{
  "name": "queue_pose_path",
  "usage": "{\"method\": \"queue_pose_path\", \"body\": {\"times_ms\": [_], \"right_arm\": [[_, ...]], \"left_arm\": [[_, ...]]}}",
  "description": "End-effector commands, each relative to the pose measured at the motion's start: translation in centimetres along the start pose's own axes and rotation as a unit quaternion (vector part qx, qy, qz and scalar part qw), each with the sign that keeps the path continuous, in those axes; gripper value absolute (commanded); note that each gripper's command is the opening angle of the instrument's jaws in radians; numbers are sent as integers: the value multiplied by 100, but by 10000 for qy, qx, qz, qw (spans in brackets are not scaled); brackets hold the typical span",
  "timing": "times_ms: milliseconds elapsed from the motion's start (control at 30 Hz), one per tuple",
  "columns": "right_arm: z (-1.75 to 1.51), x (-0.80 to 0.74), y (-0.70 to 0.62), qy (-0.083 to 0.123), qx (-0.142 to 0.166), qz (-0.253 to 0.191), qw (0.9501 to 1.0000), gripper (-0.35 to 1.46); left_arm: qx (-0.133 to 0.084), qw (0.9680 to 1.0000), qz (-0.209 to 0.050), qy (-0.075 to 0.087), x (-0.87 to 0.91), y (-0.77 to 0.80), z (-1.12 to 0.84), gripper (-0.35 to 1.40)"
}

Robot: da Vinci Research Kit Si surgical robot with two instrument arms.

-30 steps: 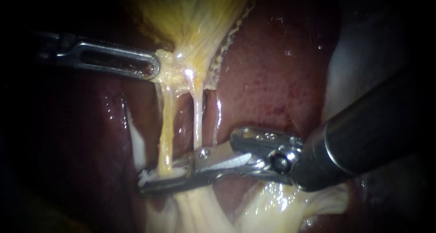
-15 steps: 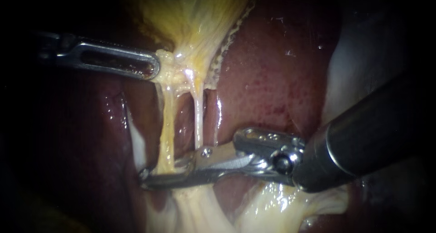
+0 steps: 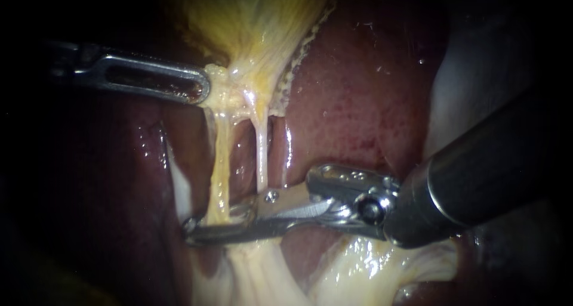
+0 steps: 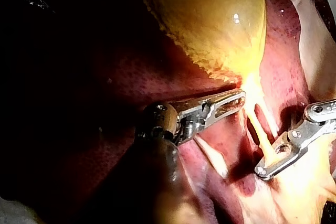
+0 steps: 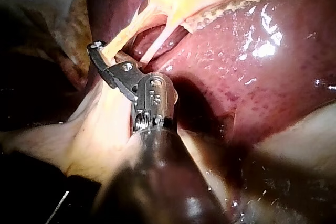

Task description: Clipping first clip left tube

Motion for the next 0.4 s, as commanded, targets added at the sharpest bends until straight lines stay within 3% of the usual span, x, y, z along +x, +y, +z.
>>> {"method": "queue_pose_path", "body": {"times_ms": [33,400], "right_arm": [[0,0,0,-1,3,-2,10000,-35],[-1,0,1,-10,15,-2,10000,-35]], "left_arm": [[0,10000,-1,-1,0,0,0,-35],[2,10000,-3,0,-1,0,0,-35]]}}
